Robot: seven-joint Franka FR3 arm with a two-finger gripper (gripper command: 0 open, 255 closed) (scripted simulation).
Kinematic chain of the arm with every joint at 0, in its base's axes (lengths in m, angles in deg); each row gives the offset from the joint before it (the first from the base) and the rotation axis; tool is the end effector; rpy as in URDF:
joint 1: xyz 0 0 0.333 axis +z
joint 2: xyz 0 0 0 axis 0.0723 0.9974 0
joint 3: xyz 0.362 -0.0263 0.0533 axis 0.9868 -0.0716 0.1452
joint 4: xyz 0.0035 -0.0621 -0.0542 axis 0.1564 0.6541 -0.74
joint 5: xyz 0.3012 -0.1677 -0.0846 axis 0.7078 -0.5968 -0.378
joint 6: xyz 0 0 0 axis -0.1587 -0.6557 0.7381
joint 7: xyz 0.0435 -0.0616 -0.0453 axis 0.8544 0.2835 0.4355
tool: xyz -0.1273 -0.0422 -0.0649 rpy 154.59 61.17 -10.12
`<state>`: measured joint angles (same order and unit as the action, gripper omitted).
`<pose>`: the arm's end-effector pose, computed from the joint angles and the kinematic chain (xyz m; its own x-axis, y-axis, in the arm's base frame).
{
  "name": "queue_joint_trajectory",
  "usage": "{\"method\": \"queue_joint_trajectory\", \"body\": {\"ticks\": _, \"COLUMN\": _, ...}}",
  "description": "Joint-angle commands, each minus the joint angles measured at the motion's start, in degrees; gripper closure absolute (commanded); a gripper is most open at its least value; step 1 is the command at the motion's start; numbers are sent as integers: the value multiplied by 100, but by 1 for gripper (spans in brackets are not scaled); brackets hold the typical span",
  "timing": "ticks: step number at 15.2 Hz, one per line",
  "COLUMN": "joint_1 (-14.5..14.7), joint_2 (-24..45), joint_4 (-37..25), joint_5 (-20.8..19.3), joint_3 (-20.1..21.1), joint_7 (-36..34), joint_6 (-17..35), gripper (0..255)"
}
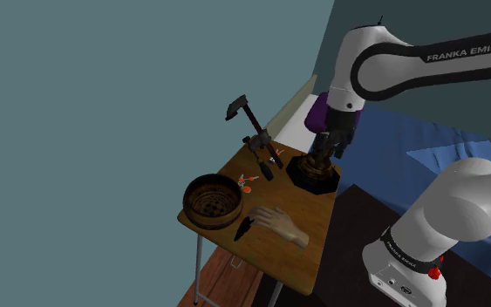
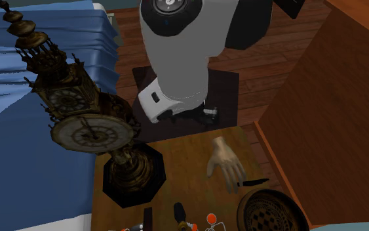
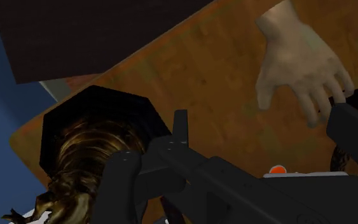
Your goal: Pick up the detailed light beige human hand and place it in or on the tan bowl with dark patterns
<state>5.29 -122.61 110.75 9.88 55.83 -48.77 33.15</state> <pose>0.2274 0.0551 0.4218 0.9833 -0.0712 -0.1676 -0.0810 -0.9953 -0.0526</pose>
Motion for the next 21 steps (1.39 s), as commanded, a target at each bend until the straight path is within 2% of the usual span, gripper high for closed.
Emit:
{"method": "queue_joint_trajectory", "body": {"ticks": 1, "joint_1": 44, "joint_2": 277, "joint_4": 200, "joint_5": 203, "joint_3": 117, "joint_7": -175, "joint_6": 512, "gripper": 0}}
{"method": "queue_joint_trajectory", "body": {"ticks": 8, "joint_1": 250, "joint_2": 1719, "joint_4": 548, "joint_5": 942, "joint_3": 491, "joint_7": -609, "joint_6": 2395, "gripper": 0}}
{"method": "queue_joint_trajectory", "body": {"ticks": 15, "joint_1": 531, "joint_2": 3726, "joint_4": 307, "joint_5": 1834, "joint_3": 745, "joint_7": -721, "joint_6": 4291, "gripper": 0}}
{"method": "queue_joint_trajectory", "body": {"ticks": 21, "joint_1": 620, "joint_2": 4268, "joint_4": 286, "joint_5": 2106, "joint_3": 816, "joint_7": -535, "joint_6": 4820, "gripper": 0}}
